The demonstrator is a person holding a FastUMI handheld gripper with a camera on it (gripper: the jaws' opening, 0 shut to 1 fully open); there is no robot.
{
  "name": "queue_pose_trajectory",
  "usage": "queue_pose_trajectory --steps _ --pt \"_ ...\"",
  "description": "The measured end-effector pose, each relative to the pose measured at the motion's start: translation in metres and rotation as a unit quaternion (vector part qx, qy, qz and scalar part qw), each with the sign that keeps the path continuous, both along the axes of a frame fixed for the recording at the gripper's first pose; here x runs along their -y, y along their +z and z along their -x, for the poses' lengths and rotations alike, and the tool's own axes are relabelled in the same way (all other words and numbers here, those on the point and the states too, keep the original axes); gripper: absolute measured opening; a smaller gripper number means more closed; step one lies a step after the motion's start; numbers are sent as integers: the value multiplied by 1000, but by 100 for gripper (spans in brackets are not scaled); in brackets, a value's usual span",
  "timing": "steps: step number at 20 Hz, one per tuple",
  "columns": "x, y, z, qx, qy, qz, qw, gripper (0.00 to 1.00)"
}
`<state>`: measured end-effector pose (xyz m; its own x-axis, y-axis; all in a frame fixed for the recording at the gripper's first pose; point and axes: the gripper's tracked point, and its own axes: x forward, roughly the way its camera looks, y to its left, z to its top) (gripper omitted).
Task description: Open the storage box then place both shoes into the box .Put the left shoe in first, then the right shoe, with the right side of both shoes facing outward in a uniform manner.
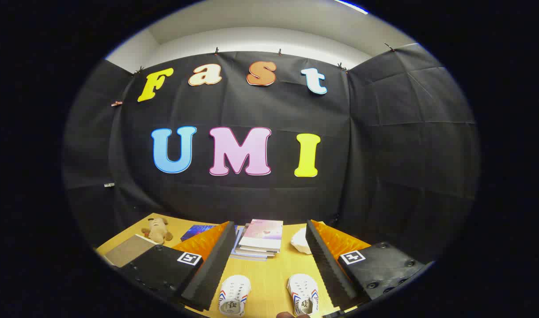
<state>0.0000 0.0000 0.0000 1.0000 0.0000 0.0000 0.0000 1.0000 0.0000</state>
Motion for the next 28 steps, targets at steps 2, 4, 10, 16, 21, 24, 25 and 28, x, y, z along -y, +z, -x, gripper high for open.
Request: queue_pose_trajectory --steps 2,4,10,16,21,24,25,28 --pt "-4 1 3 2 -4 -1 1000 97" --pt "-15 2 7 2 -5 -4 1000 97" --pt "-37 -4 9 0 -11 -6 1000 97" --pt "-51 -17 10 -20 -19 -14 1000 97" --pt "-63 -26 11 -35 -7 -23 999 98" --pt "-75 -39 10 -63 20 -52 997 97" --pt "-77 -44 9 -74 28 -65 995 98" --pt "-94 -64 4 -116 64 -99 986 96"
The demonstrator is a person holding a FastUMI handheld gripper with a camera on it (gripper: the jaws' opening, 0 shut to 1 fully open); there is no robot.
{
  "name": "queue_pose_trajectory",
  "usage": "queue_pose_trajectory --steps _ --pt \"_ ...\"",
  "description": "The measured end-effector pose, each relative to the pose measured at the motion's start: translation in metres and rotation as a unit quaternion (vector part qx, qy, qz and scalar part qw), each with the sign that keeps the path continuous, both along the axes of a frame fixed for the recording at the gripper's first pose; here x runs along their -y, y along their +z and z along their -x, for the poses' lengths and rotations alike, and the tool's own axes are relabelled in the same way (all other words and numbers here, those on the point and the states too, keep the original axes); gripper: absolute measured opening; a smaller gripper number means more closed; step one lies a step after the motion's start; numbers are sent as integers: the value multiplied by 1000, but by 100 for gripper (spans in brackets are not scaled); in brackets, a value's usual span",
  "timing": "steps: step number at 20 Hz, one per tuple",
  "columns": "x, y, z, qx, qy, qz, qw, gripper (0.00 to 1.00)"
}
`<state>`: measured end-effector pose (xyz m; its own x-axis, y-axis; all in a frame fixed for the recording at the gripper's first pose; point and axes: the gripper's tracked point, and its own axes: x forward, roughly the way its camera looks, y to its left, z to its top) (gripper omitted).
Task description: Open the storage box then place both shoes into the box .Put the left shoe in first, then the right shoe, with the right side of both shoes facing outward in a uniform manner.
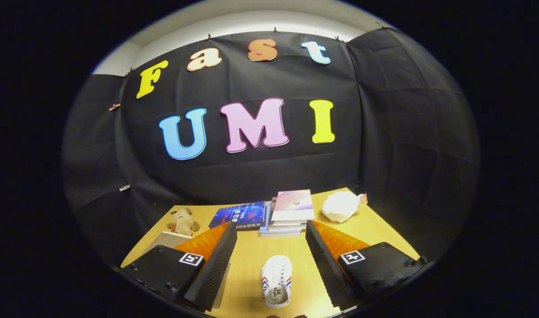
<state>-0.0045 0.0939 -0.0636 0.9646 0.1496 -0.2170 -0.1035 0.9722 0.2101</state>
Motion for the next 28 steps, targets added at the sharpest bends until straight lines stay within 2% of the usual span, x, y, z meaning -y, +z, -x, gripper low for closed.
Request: queue_pose_trajectory --steps 5,9,11,14,17,20,28 --pt "-37 -37 -2 -74 91 -42 992 99" --pt "-73 -66 10 -126 184 -71 972 99" --pt "-96 -83 24 -157 240 -90 954 99" --pt "-119 -117 47 -209 294 -116 925 98" --pt "-142 -138 68 -266 342 -167 886 98" --pt "-156 -152 81 -295 370 -210 856 98" --pt "-185 -172 85 -349 388 -298 799 98"
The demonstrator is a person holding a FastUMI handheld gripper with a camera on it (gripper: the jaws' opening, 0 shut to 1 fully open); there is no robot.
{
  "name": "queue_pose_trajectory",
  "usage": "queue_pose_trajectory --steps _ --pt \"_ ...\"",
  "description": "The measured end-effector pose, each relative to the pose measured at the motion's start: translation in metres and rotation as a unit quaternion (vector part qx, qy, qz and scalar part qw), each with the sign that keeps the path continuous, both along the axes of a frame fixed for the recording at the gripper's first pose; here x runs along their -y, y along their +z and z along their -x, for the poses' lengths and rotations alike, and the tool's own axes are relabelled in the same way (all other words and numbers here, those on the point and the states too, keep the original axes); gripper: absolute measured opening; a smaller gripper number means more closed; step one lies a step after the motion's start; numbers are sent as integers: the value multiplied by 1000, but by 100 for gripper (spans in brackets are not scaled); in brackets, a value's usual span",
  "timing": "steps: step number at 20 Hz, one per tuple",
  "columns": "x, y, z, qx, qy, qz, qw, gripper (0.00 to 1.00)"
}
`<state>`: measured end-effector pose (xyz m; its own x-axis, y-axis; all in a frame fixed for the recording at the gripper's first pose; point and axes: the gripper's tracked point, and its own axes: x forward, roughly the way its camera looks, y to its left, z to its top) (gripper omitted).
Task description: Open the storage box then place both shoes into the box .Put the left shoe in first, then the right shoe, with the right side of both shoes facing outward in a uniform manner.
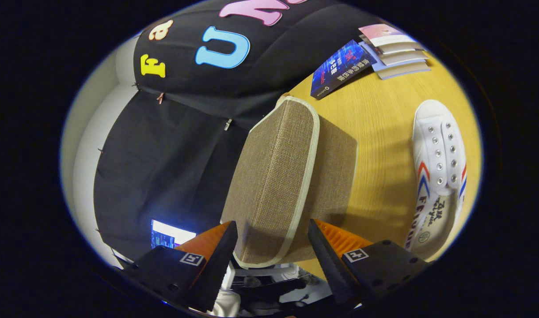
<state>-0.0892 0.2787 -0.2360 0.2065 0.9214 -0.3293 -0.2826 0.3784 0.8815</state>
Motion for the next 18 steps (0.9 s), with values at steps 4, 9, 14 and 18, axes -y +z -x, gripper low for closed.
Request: queue_pose_trajectory --steps 4,9,14,18 --pt "-10 -5 2 -16 11 -21 1000 98" --pt "-9 6 2 -44 15 -48 998 96" --pt "8 45 -6 -82 -12 -97 992 96" --pt "10 56 -5 -101 -18 -103 989 76"
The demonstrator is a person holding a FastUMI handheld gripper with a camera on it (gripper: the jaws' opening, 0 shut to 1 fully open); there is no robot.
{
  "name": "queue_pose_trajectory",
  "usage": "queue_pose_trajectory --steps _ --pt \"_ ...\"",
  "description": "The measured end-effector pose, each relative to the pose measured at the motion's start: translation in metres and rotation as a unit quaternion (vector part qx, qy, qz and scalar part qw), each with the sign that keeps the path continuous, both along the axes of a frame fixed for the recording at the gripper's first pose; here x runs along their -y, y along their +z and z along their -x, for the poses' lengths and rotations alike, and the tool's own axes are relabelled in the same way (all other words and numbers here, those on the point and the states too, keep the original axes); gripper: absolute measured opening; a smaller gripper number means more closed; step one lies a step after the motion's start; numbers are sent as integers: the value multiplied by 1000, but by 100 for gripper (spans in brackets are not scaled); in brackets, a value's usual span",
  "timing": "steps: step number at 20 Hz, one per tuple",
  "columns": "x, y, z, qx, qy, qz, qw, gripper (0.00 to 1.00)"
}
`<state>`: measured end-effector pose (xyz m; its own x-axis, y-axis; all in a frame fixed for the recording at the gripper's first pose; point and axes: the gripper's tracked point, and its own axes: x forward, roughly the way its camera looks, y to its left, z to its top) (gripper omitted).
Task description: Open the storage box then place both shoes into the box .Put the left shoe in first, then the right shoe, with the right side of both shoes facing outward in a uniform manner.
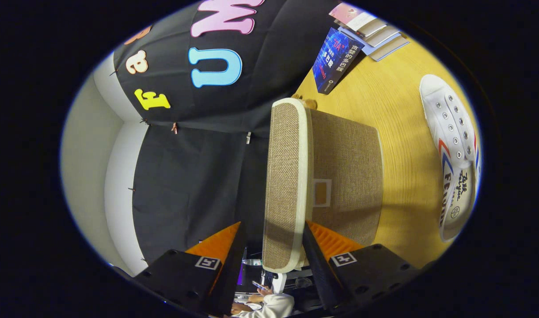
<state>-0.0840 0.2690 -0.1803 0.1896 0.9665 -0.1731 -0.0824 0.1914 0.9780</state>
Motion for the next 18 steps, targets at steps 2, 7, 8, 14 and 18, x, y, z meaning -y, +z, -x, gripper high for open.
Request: queue_pose_trajectory --steps 2,7,8,14,18 --pt "-5 3 1 -8 2 -4 1000 74" --pt "-13 27 4 -24 -6 -34 999 28" --pt "-17 32 5 -28 -9 -41 999 22" --pt "-19 54 5 -23 -16 -51 998 5" --pt "-38 77 10 -4 -1 -46 999 5"
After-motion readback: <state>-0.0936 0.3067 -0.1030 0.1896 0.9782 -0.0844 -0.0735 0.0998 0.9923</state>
